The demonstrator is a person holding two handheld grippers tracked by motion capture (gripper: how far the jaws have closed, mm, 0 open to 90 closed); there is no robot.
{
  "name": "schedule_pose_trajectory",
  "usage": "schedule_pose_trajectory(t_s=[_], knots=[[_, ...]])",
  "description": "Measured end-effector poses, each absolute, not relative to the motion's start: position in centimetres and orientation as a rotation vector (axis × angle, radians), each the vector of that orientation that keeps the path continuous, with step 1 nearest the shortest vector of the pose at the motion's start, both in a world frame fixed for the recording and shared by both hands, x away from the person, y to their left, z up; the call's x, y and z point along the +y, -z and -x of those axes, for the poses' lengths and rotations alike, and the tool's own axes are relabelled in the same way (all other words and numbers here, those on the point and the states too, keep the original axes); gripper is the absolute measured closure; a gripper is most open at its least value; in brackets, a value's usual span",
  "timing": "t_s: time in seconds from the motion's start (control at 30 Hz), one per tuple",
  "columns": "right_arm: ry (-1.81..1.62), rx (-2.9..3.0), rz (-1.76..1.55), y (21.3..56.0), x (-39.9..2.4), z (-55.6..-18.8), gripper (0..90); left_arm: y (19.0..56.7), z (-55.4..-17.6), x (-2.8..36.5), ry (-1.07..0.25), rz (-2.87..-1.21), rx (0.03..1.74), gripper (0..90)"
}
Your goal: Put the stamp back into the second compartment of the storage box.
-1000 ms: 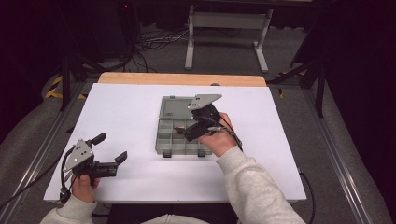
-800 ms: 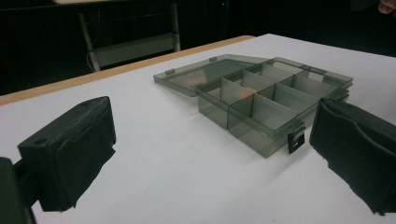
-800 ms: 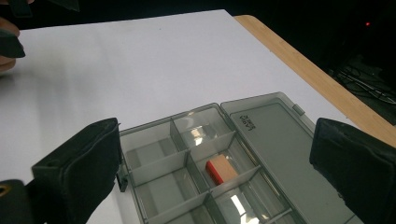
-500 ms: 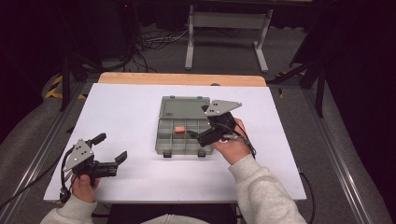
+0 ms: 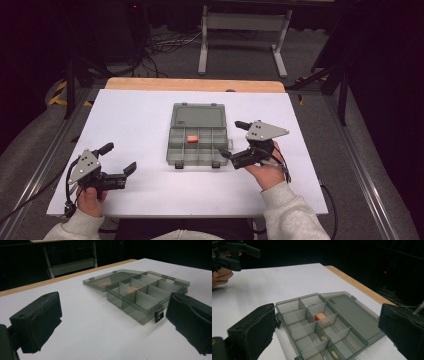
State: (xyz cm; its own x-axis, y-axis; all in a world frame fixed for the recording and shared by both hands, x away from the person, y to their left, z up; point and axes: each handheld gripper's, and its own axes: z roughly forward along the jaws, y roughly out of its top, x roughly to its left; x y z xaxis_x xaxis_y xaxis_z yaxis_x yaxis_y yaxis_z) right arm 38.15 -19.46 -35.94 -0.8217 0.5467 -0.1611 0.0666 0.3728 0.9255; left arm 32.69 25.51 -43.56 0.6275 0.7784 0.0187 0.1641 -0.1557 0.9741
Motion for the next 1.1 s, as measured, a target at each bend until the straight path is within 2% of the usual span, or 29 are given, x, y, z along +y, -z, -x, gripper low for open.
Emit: schedule_pose_trajectory(t_s=[0.37, 0.6, 1.1], knots=[[-1.521, 2.111, -0.579, 38.2, -22.2, -36.5, 1.6, 43.6, -32.7, 25.5, -0.65, -1.671, 0.782, 1.2], [-1.607, 2.036, -0.63, 41.0, -24.8, -35.3, 1.4, 43.7, -32.7, 25.5, -0.649, -1.664, 0.789, 1.2], [-1.613, 1.999, -0.75, 44.7, -27.1, -34.4, 1.5, 43.9, -32.7, 25.7, -0.64, -1.646, 0.791, 1.2]])
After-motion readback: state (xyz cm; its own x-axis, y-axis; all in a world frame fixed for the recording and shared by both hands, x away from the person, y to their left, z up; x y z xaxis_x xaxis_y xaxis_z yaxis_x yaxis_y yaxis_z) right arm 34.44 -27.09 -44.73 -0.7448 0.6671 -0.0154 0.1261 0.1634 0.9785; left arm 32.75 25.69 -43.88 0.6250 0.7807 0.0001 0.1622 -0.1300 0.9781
